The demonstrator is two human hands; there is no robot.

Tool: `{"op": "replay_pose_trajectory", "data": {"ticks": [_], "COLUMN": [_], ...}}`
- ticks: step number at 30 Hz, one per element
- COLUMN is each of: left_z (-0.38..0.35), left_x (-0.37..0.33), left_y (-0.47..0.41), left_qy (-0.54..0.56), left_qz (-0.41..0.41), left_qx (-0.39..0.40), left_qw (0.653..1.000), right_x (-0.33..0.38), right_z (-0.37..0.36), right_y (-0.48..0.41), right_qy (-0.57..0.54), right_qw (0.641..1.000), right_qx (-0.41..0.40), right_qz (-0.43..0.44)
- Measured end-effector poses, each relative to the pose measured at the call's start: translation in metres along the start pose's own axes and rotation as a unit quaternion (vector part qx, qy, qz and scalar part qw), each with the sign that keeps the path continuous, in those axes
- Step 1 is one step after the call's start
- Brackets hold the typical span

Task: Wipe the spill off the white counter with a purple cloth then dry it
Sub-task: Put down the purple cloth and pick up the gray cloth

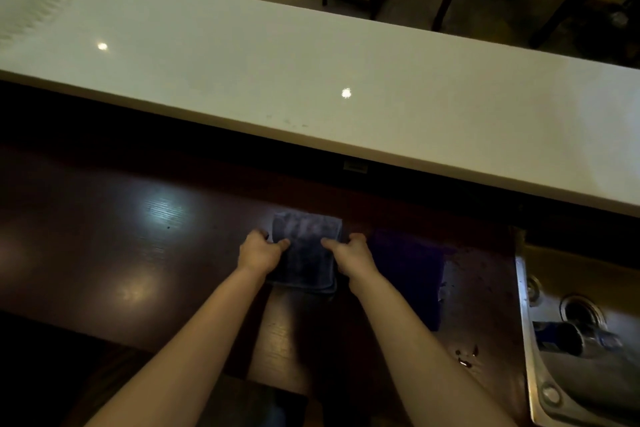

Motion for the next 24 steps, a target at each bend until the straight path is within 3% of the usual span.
{"op": "replay_pose_trajectory", "data": {"ticks": [7,13,19,24], "left_z": [-0.003,0.010,0.024,0.025], "left_x": [-0.006,-0.018,-0.048,-0.080], "left_y": [0.000,0.020,0.041,0.063], "left_qy": [0.074,0.190,0.305,0.323], "left_qz": [-0.018,-0.083,-0.155,-0.218], "left_qx": [0.026,0.094,0.146,0.191], "left_qw": [0.997,0.974,0.928,0.901], "right_x": [0.002,0.008,0.015,0.038], "right_z": [-0.003,-0.014,-0.027,-0.032], "right_y": [-0.007,0.002,0.022,0.051], "right_qy": [-0.038,-0.110,-0.365,-0.352], "right_qw": [0.999,0.991,0.905,0.876], "right_qx": [0.007,0.080,0.217,0.327], "right_qz": [-0.014,-0.018,0.009,0.040]}}
Point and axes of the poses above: each hand's wrist, its own y-axis away from the middle knuckle, its own z-axis out of the back of the hand, x = y × z, the point moved 7 cm from there along -y, towards the middle knuckle, and after that the axes turned 14 degrees about x, right-handed, at the moved point
